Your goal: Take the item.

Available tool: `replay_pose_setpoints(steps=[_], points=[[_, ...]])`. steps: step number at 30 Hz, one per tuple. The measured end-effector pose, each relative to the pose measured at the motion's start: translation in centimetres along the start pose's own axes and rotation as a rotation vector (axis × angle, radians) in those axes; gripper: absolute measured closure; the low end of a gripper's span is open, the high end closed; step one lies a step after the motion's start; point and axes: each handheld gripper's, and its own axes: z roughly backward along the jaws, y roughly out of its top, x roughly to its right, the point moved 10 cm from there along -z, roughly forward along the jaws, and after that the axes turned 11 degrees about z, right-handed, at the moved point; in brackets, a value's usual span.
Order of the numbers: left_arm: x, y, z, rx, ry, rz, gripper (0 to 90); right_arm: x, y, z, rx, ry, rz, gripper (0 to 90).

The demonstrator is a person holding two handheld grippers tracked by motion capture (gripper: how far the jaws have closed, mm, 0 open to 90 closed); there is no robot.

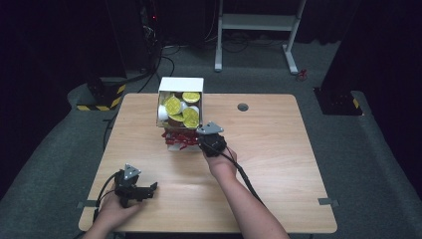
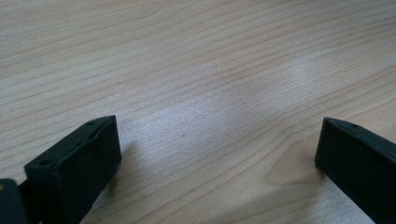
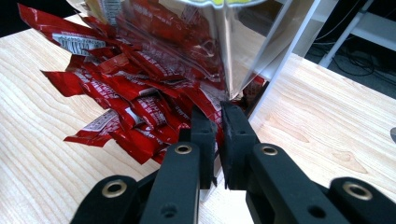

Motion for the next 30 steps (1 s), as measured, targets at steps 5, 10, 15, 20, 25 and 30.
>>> replay_pose_setpoints(steps=[5,10,15,20,25,30], points=[[0.0,0.0,0.0,0.000,0.000,0.000,0.6,-0.2,-0.1,0.6,0.013,0.002,0.007,86.8],[0.0,0.0,0.0,0.000,0.000,0.000,0.6,-0.2,-0.1,1.1,0.027,0.008,0.010,87.1],[0.0,0.0,0.0,0.000,0.000,0.000,0.6,-0.5,-0.1,1.9,0.041,0.019,0.013,87.4],[0.0,0.0,0.0,0.000,0.000,0.000,0.6,-0.7,-0.2,2.6,0.056,0.021,0.011,87.7],[0.0,0.0,0.0,0.000,0.000,0.000,0.6,-1.0,-0.5,3.2,0.062,0.019,0.022,87.6],[0.0,0.0,0.0,0.000,0.000,0.000,0.6,-1.3,-0.4,3.9,0.079,0.024,0.015,87.8]])
